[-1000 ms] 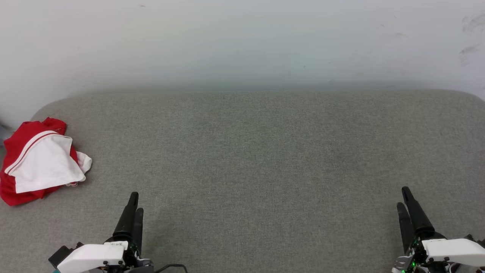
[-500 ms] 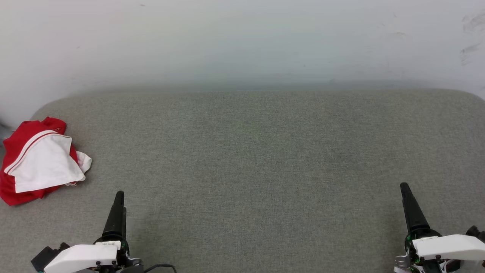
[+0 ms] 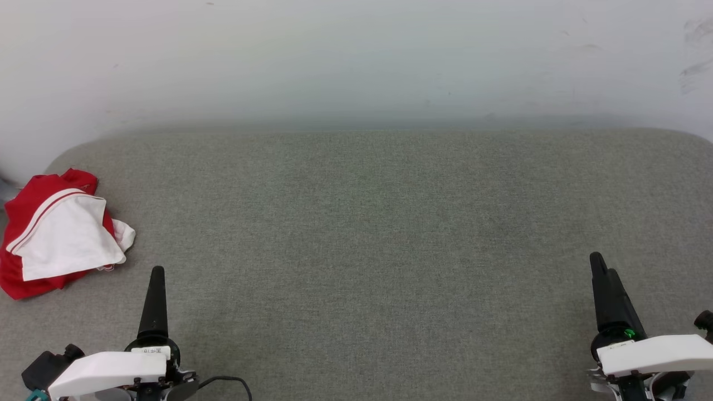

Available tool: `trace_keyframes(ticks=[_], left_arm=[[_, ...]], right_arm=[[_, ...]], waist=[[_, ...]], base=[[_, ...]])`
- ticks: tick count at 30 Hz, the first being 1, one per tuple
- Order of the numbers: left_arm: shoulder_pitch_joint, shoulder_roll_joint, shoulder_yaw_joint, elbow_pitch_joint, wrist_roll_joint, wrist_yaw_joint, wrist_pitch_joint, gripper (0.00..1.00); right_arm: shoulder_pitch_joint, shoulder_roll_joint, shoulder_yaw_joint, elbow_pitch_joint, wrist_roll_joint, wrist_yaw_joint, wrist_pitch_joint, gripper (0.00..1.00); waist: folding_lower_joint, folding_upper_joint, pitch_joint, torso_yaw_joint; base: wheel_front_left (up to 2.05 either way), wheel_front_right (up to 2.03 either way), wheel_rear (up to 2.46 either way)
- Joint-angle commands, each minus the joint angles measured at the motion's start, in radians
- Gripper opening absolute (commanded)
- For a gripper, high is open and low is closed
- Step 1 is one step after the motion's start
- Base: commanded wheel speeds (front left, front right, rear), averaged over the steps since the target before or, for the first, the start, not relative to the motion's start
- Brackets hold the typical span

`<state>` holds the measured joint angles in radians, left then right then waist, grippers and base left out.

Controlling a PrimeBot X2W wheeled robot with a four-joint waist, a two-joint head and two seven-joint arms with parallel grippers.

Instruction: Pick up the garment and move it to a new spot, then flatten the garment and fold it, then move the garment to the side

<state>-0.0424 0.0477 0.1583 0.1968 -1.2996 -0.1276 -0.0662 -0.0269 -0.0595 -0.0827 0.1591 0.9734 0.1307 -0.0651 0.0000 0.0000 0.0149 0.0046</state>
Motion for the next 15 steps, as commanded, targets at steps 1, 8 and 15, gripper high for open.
trace_keyframes(ticks=[1,8,15], left_arm=[[0.002,0.002,-0.002,-0.028,0.026,-0.002,-0.009,1.00],[0.014,0.002,0.000,-0.095,0.160,-0.001,-0.031,1.00],[0.026,0.002,-0.028,-0.164,0.321,0.041,-0.053,1.00]], right_arm=[[-0.007,-0.010,0.001,-0.026,-0.037,0.000,-0.010,1.00],[-0.006,-0.024,0.025,-0.071,-0.217,0.000,-0.033,1.00],[-0.004,-0.021,0.030,-0.108,-0.355,0.000,-0.054,1.00]], waist=[[0.0000,0.0000,0.001,0.000],[0.0000,0.0000,0.004,0.001],[0.0000,0.0000,0.006,0.001]], base=[[0.00,0.00,0.00],[0.00,0.00,0.00],[0.00,0.00,0.00]])
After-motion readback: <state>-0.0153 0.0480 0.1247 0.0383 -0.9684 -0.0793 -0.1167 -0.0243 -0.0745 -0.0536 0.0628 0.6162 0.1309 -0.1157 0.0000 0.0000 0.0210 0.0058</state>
